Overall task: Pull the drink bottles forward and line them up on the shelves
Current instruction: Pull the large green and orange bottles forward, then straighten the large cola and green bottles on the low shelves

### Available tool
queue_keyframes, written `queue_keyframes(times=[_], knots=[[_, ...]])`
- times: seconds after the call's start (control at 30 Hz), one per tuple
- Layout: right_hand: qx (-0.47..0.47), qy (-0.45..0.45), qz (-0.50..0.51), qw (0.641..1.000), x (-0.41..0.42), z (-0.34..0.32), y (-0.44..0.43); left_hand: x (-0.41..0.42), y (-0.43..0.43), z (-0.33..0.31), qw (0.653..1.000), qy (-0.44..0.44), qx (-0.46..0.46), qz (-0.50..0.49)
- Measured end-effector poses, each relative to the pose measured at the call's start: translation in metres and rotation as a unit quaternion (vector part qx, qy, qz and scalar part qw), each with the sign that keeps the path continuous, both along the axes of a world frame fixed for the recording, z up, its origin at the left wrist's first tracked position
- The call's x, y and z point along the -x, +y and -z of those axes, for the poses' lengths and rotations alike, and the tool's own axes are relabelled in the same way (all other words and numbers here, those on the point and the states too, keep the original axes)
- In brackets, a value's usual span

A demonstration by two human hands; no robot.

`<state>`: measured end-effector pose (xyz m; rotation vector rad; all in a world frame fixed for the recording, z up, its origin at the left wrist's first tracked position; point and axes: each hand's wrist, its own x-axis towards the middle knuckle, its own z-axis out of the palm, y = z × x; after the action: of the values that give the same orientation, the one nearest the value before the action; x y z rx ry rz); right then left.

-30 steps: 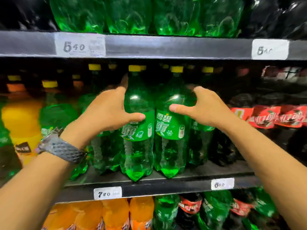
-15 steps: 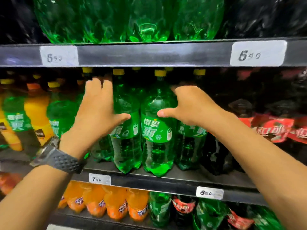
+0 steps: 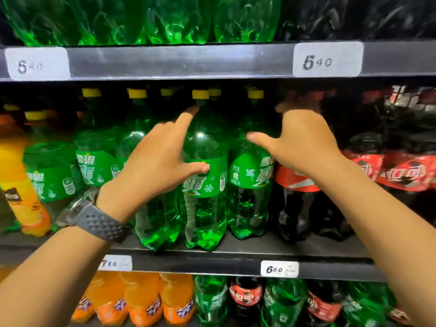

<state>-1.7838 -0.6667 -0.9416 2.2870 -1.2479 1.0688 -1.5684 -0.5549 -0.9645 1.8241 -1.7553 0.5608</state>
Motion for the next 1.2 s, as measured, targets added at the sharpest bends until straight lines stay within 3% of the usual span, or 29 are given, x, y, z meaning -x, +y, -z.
queue_keyframes(times=[0.2, 0.4, 0.53, 0.67, 0.8, 0.9, 1.0, 1.07, 1.2], knots=[[-0.151, 0.067, -0.023, 0.986, -0.007, 0.002, -0.007, 0.001, 0.002, -0.001, 1.000, 0.005, -0.007, 0.009], [-0.146, 0.069, 0.005, 0.987, -0.012, -0.013, -0.004, 0.001, 0.005, -0.003, 1.000, 0.012, -0.005, 0.010], [-0.227, 0.105, -0.006, 0.968, -0.011, -0.025, -0.008, 0.003, 0.004, -0.002, 1.000, -0.004, -0.006, 0.003], [-0.191, 0.081, 0.012, 0.978, -0.020, -0.014, -0.005, 0.004, 0.003, 0.001, 1.000, -0.013, -0.001, -0.013], [-0.165, 0.075, 0.023, 0.983, -0.023, -0.010, 0.000, 0.007, 0.003, 0.000, 0.996, -0.077, 0.036, -0.035], [-0.098, 0.008, 0.009, 0.995, 0.002, -0.010, -0.004, 0.014, 0.007, 0.001, 0.990, -0.089, 0.086, 0.060], [-0.009, -0.093, 0.070, 0.993, 0.037, 0.002, -0.009, 0.032, 0.006, 0.006, 0.977, -0.052, 0.094, 0.187], [-0.046, -0.121, 0.094, 0.987, 0.053, 0.014, -0.012, 0.046, -0.003, 0.009, 0.971, -0.032, 0.083, 0.222], [-0.127, -0.084, 0.101, 0.983, 0.066, 0.033, -0.020, 0.076, -0.030, 0.007, 0.966, -0.019, 0.056, 0.250]])
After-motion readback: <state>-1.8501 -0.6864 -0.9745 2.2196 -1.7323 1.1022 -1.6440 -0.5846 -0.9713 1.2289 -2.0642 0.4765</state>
